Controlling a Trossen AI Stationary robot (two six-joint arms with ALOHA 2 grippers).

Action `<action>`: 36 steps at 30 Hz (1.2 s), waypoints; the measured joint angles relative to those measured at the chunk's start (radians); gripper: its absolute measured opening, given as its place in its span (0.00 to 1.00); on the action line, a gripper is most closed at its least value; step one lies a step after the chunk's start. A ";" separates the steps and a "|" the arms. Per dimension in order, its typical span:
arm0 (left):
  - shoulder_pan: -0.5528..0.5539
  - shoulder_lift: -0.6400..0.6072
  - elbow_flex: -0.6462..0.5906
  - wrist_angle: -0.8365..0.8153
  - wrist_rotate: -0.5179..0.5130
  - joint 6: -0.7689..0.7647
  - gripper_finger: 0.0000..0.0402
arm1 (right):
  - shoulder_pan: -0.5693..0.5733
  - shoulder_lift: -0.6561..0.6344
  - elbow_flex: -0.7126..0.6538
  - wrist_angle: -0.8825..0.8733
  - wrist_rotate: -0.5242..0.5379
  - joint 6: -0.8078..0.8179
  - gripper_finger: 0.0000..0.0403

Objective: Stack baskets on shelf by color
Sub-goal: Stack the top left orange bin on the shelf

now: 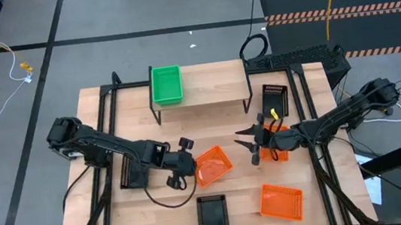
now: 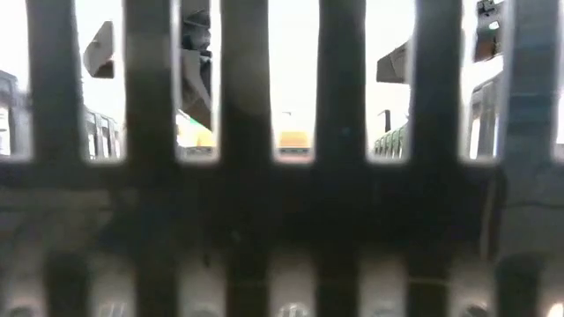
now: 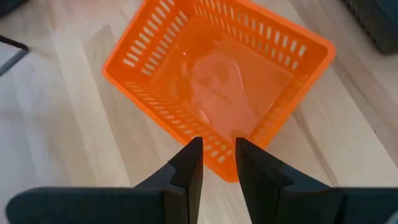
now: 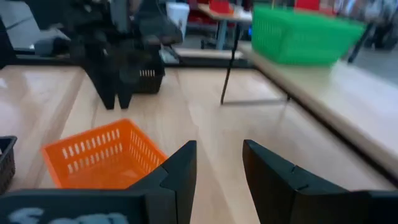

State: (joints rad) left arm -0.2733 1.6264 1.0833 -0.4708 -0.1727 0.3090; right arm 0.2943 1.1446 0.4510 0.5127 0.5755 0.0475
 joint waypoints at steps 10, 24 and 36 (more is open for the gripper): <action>-0.008 0.050 0.014 -0.047 0.096 0.106 0.24 | 0.000 0.000 -0.067 0.195 0.001 -0.170 0.31; -0.011 0.175 0.037 -0.033 0.005 0.140 0.24 | 0.001 -0.001 -0.079 0.208 0.000 -0.112 0.31; 0.007 0.092 0.159 -0.129 -0.008 0.057 0.03 | 0.008 -0.001 -0.079 0.181 0.000 -0.041 0.31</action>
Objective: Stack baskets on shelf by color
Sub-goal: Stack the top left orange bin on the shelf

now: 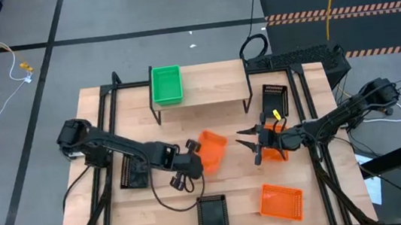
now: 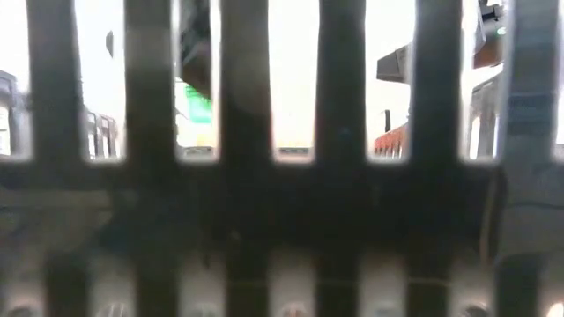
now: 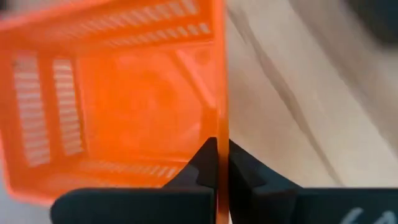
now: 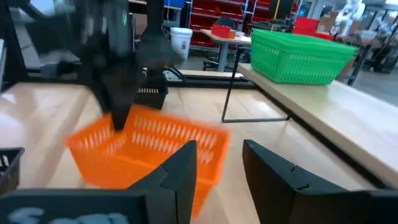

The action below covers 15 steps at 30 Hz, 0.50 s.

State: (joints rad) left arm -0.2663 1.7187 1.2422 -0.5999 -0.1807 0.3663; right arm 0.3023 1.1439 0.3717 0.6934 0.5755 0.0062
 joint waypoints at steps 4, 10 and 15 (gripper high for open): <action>0.047 -0.035 0.158 -0.061 -0.019 -0.060 0.02 | 0.000 0.000 0.000 -0.015 0.000 0.051 0.31; 0.226 0.005 0.447 -0.151 -0.052 -0.120 0.01 | 0.000 0.000 0.000 -0.047 -0.002 0.113 0.31; 0.395 0.111 0.632 -0.279 -0.052 -0.152 0.01 | 0.000 0.000 0.000 -0.084 -0.004 0.149 0.31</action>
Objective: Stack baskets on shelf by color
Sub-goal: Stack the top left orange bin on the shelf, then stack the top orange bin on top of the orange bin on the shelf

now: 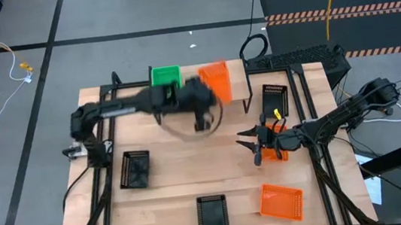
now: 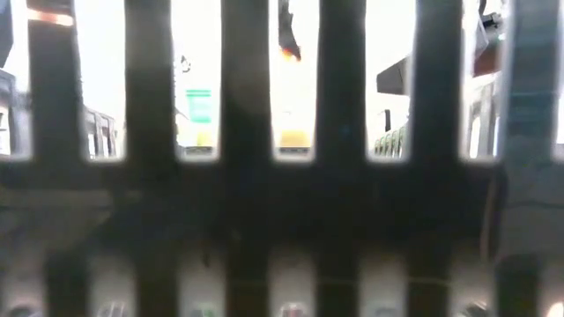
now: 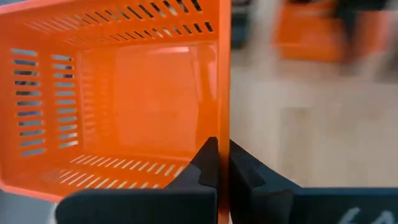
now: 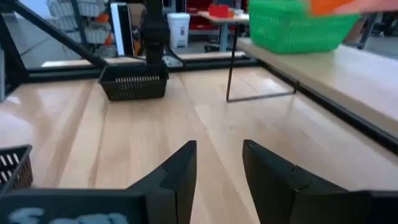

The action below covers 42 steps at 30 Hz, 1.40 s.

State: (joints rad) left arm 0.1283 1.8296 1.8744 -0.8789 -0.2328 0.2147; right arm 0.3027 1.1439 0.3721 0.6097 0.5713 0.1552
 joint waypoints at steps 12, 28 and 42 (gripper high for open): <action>0.142 0.183 0.186 -0.307 -0.002 -0.014 0.03 | 0.002 0.000 0.000 -0.085 0.000 0.071 0.31; 0.153 0.181 0.167 -0.398 0.032 0.088 0.16 | 0.022 0.000 0.000 -0.091 0.000 0.095 0.31; 0.033 0.105 0.215 -0.342 -0.067 0.143 0.35 | 0.035 -0.040 0.000 -0.132 0.008 0.002 0.31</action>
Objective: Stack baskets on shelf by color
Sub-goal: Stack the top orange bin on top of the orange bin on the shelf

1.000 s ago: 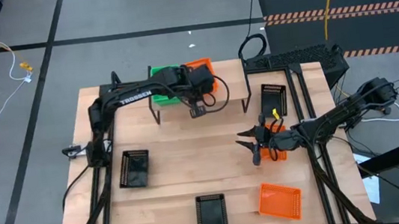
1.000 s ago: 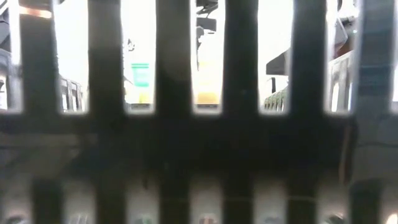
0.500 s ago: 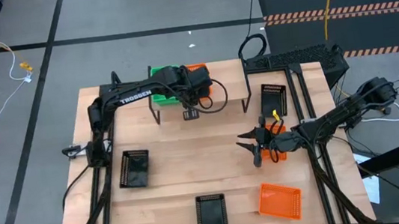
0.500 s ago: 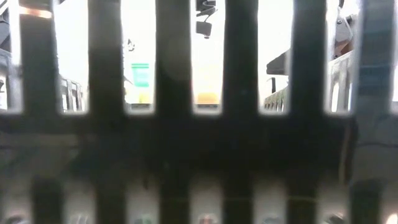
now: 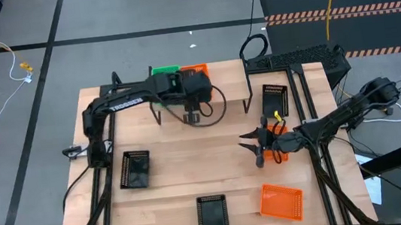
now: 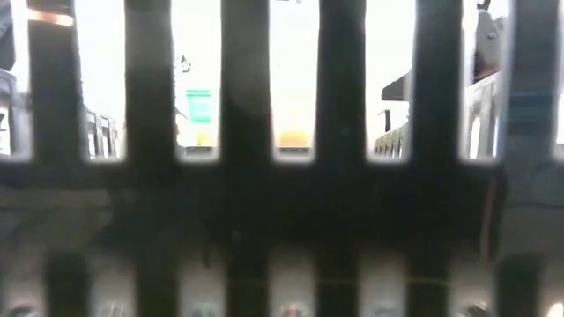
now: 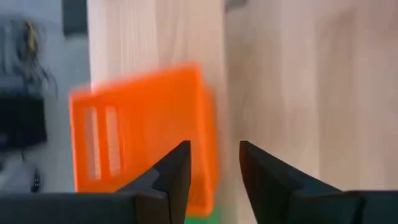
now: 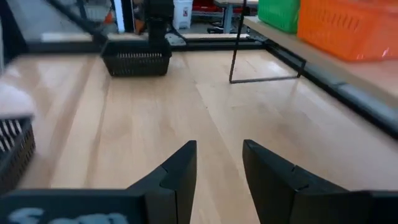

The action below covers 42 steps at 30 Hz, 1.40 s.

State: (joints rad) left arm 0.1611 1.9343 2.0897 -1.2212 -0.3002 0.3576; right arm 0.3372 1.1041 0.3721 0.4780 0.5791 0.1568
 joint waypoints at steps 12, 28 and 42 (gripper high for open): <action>-0.195 0.068 -0.314 0.867 0.300 0.055 0.37 | 0.031 -0.571 0.000 0.033 0.206 -0.311 0.31; -0.220 0.492 -0.050 1.133 0.486 -0.062 0.37 | 0.028 -0.793 -0.113 0.197 0.136 -0.277 0.31; -0.249 0.656 0.075 1.127 0.417 -0.121 0.37 | 0.038 -0.760 -0.113 0.230 0.097 -0.248 0.31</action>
State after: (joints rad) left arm -0.0879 2.5903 2.1647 -0.0946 0.1167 0.2368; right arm 0.3752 0.3443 0.2596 0.7078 0.6762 -0.0912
